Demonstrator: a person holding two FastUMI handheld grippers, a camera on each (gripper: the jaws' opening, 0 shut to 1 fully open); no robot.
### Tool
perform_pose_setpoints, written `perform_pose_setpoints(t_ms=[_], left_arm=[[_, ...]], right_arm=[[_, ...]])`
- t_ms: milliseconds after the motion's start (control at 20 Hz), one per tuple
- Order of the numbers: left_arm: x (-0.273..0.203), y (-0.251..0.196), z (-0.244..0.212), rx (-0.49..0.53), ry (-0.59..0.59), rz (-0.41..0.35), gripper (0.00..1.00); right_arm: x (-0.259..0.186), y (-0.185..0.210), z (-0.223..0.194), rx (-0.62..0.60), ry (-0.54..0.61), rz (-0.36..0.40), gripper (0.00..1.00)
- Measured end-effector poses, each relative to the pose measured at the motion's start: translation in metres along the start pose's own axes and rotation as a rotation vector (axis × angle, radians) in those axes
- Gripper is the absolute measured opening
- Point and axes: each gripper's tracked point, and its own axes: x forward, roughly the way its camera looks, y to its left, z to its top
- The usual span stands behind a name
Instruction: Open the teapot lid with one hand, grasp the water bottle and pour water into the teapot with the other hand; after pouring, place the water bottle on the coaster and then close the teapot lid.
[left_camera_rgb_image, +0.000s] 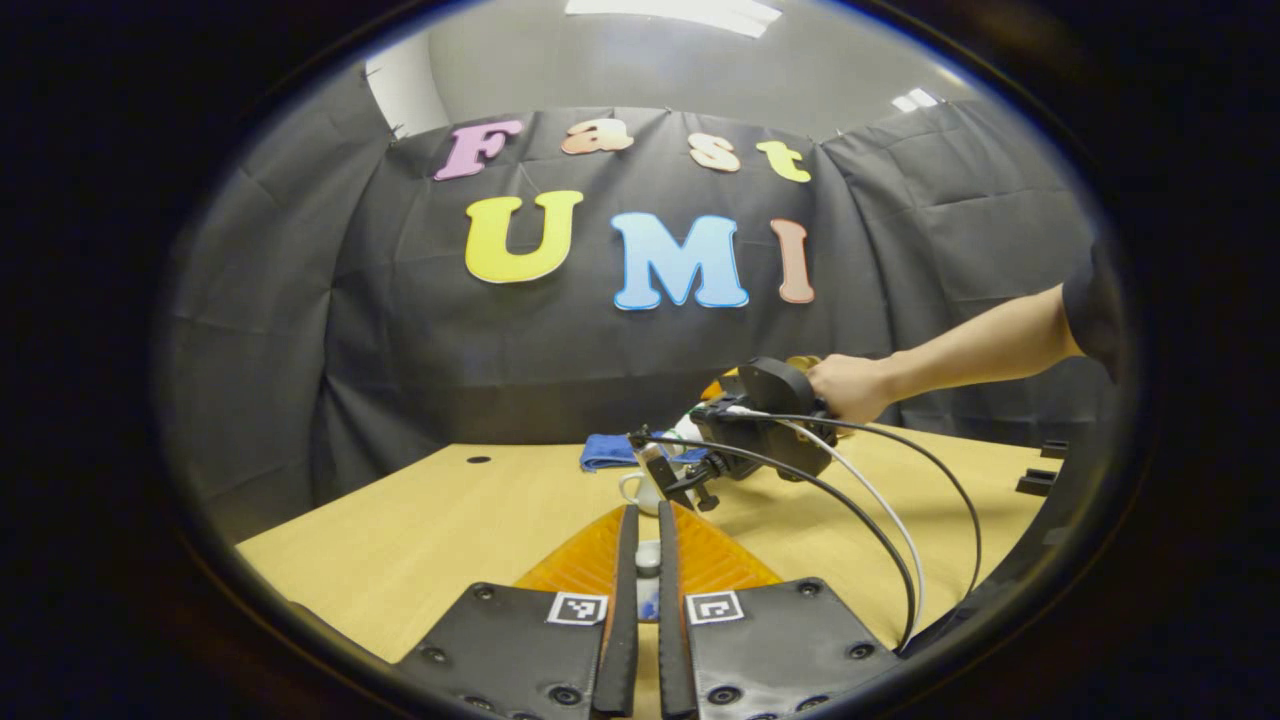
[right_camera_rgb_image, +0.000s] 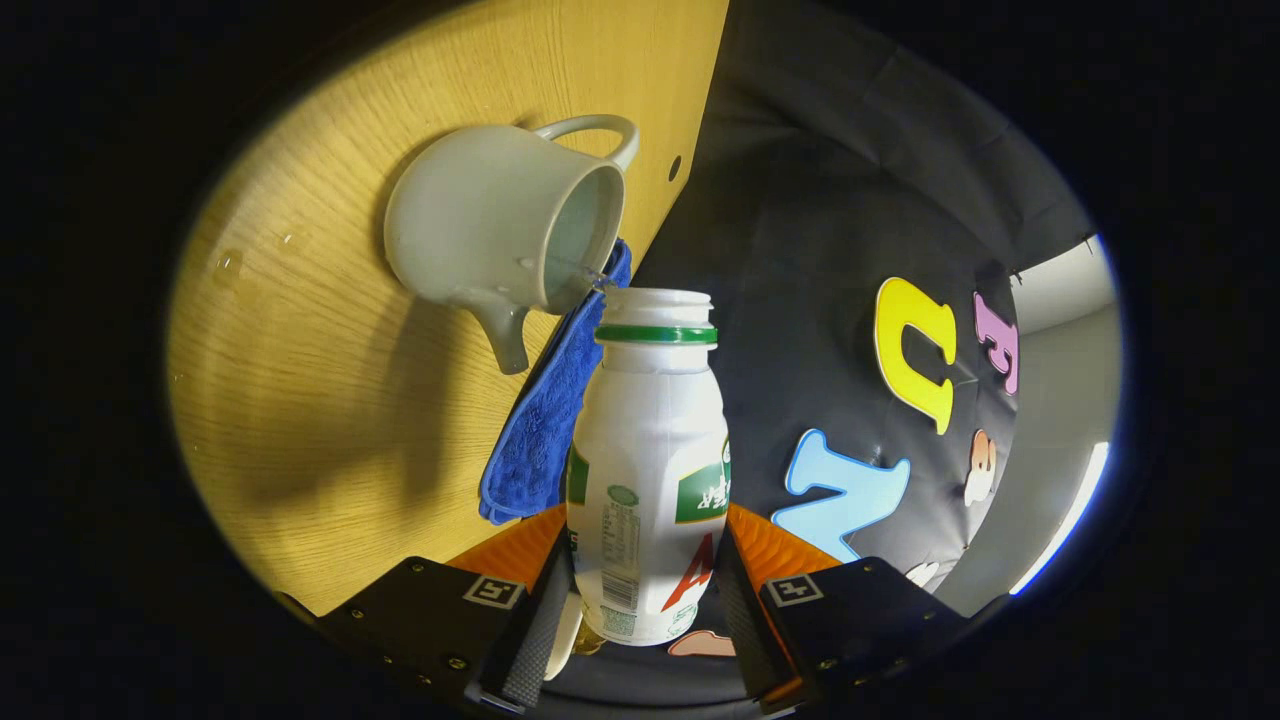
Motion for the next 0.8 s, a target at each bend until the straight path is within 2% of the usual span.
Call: perform_pose_setpoints(t_ms=[50,100,250,300,400,800], left_arm=[[0.0,0.0,0.0,0.001,0.0,-0.001,0.19],[0.0,0.0,0.0,0.002,0.0,0.0,0.14],[-0.001,0.001,0.0,0.004,-0.001,0.001,0.14],[-0.001,0.002,0.001,0.005,-0.001,0.003,0.19],[0.0,0.004,0.001,0.004,-0.001,0.009,0.19],[-0.002,0.003,0.002,0.009,0.0,0.008,0.19]], right_arm=[[0.001,-0.001,0.001,-0.007,-0.003,-0.002,0.72],[0.002,-0.001,0.0,-0.012,-0.004,-0.003,0.72],[0.002,-0.004,0.0,-0.025,-0.006,-0.01,0.72],[0.004,-0.007,0.0,-0.03,-0.006,-0.014,0.73],[0.004,-0.007,0.002,-0.041,-0.007,-0.016,0.73],[0.003,-0.019,0.006,-0.12,-0.017,-0.05,0.72]])
